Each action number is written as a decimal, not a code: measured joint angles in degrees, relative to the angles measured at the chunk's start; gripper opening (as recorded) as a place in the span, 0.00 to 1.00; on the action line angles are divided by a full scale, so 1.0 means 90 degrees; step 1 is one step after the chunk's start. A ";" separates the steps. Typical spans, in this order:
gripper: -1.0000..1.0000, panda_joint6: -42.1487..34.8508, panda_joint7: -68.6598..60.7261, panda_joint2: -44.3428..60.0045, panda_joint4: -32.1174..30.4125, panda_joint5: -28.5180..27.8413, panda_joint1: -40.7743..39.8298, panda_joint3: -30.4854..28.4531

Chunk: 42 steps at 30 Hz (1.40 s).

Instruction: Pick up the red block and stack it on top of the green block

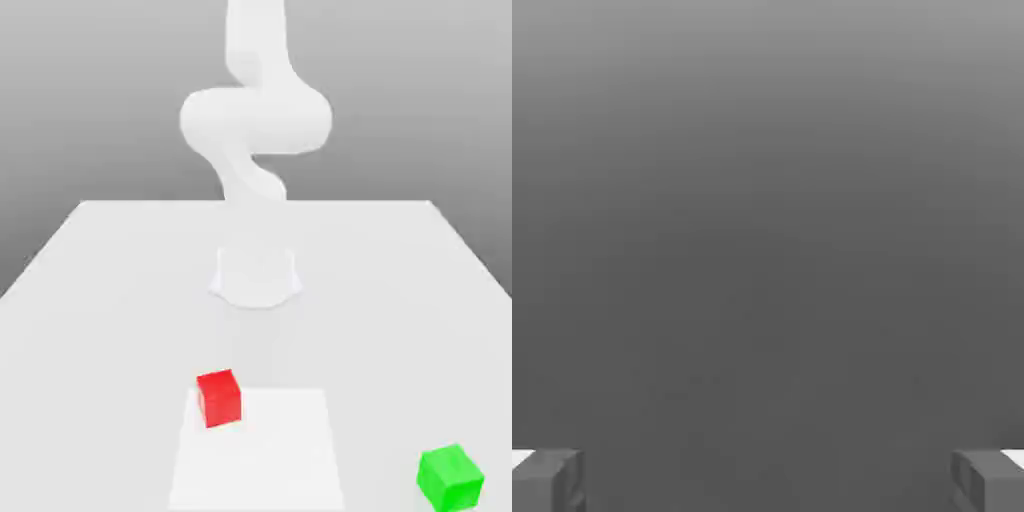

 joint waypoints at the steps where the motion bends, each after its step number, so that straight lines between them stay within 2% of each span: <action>1: 0.50 0.0155 -0.0151 0.0216 -0.0181 0.0002 0.0040 -0.0095; 17: 0.50 0.2762 -0.2518 0.3947 -0.3077 -0.0181 0.0292 -0.1101; 21: 0.50 0.3580 -0.3029 0.4981 -0.3158 0.0258 0.0241 -0.0970; 24: 0.50 0.4139 -0.3390 0.5649 -0.3077 0.0746 -0.0088 -0.0528; 25: 0.00 0.4322 -0.3471 0.5865 -0.3051 0.0862 -0.0235 -0.0350; 32: 0.00 0.4358 -0.3481 0.5917 -0.3045 0.0877 -0.0279 -0.0300; 36: 0.00 0.3749 -0.3068 0.5188 -0.3144 0.0295 -0.0134 -0.0599; 39: 0.00 0.3211 -0.2827 0.4555 -0.3243 -0.0037 -0.0234 -0.0592; 42: 0.00 0.2783 -0.2792 0.4456 -0.2911 -0.0265 0.0067 -0.0420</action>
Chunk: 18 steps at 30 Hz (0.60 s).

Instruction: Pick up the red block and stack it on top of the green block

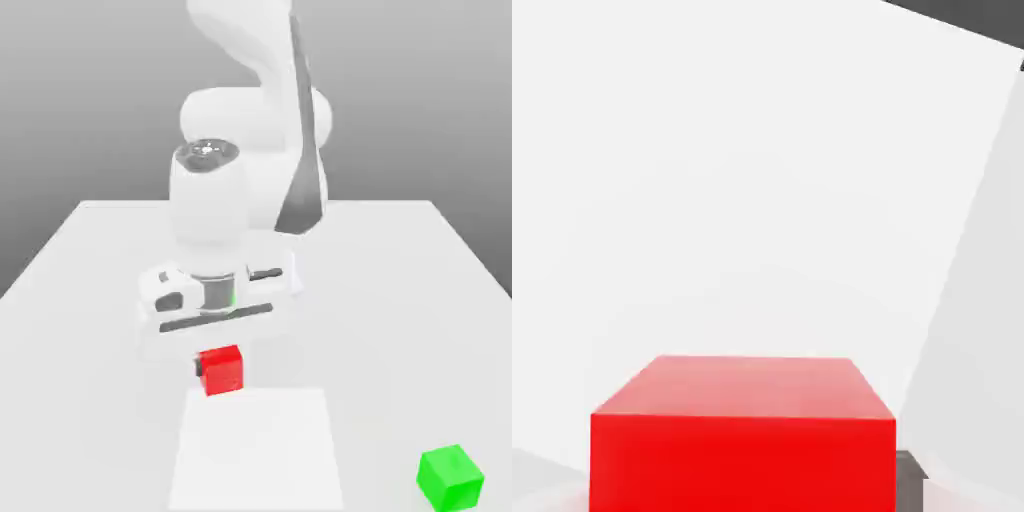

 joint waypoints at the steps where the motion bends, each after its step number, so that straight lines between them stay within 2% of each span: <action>1: 0.00 -0.0119 -0.0040 0.0082 0.0206 -0.0050 0.0177 0.0052; 13: 0.00 -0.1430 -0.0981 0.1504 0.2908 -0.0069 0.1781 0.1340; 17: 0.00 -0.0813 -0.0916 0.2346 0.3123 -0.0248 0.1961 0.1332; 18: 1.00 -0.0689 -0.0892 0.2484 0.3136 -0.0283 0.1982 0.1311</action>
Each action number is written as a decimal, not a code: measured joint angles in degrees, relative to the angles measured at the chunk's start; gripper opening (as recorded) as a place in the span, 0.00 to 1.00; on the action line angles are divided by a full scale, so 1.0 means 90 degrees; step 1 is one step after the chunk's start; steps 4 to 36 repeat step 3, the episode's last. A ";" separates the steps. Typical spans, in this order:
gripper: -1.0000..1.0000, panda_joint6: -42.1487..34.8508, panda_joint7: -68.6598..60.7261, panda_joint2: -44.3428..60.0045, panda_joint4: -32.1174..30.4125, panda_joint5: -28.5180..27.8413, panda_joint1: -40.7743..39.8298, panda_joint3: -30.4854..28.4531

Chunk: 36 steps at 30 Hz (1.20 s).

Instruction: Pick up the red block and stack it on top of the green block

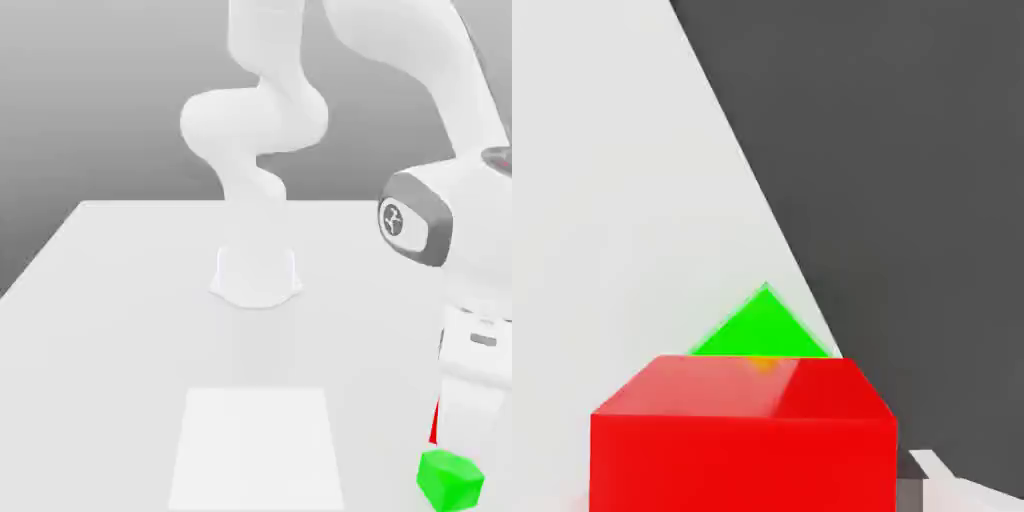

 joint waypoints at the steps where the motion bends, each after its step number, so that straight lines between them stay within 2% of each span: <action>1: 1.00 0.0000 0.0000 0.0000 0.0000 0.0000 0.0000 0.0000; 36: 1.00 0.0000 0.0000 0.0000 0.0000 0.0000 0.0000 0.0000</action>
